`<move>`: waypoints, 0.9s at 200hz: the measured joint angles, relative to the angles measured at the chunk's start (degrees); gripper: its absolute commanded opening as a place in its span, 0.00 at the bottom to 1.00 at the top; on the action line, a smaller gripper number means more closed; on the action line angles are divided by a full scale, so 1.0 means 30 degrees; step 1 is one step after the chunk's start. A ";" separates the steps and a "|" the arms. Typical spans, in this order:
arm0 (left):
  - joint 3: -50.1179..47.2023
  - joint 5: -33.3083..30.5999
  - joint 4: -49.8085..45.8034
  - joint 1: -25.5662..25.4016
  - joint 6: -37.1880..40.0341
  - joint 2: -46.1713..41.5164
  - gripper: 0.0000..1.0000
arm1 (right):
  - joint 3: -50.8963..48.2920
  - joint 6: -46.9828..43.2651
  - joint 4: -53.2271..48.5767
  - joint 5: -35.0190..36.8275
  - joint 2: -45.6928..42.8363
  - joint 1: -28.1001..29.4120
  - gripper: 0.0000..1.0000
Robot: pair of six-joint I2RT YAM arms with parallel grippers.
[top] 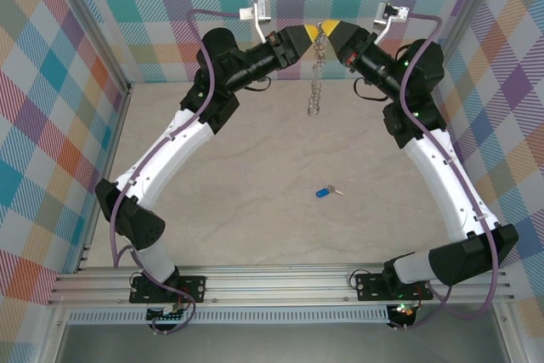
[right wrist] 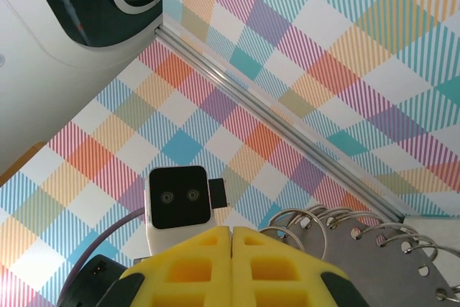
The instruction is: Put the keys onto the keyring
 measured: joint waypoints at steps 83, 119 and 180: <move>-0.0087 -0.0066 0.0568 0.0000 -0.0364 -0.0007 0.31 | -0.0015 -0.0007 0.0007 0.0328 0.0000 0.0342 0.00; -0.0153 -0.0066 0.0896 0.0000 -0.0444 -0.0044 0.20 | -0.0015 -0.0007 0.0058 0.0459 0.0073 0.0583 0.00; -0.0335 -0.0138 0.0860 0.0015 -0.0466 -0.0233 0.00 | -0.0015 -0.0080 0.0058 0.0576 0.0240 0.0685 0.00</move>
